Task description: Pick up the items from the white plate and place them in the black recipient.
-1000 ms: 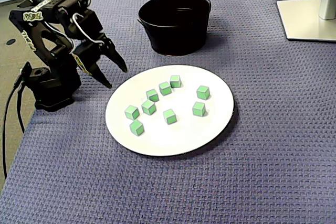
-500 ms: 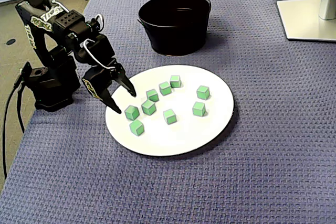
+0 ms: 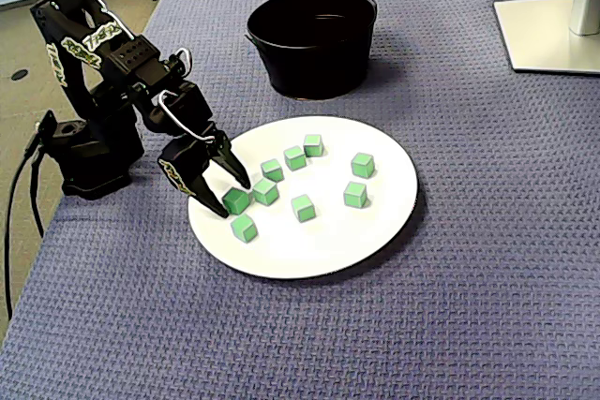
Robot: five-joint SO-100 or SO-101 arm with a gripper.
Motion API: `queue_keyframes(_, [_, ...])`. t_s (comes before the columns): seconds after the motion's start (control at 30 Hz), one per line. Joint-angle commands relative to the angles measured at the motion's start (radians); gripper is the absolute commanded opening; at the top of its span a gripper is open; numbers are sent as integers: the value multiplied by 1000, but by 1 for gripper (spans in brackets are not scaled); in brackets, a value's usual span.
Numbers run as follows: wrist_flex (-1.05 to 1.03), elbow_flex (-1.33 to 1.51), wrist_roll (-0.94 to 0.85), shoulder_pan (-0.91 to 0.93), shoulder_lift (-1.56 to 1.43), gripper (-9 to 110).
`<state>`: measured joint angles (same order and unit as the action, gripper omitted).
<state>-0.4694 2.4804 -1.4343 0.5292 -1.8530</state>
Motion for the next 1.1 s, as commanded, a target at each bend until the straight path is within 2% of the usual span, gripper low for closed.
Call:
queue_keyframes(0.0, [43,9,26,-23,2,7])
queue_keyframes(0.07, [66,23,35,-28,2,0])
queue_keyframes(0.27, [12,12,81,-40,-58,0])
queue_keyframes(0.47, [-765,-477,276,-124,-132,0])
queue_keyframes(0.6, [-1046,-795,483,-311,-138,0])
queue_keyframes(0.73, [-1123,-1117,669,-565,-64,0])
queue_keyframes(0.87, [-1077,-1434,807,-792,109,0])
queue_keyframes(1.07, [-920,-1750,799,-1045,460,0])
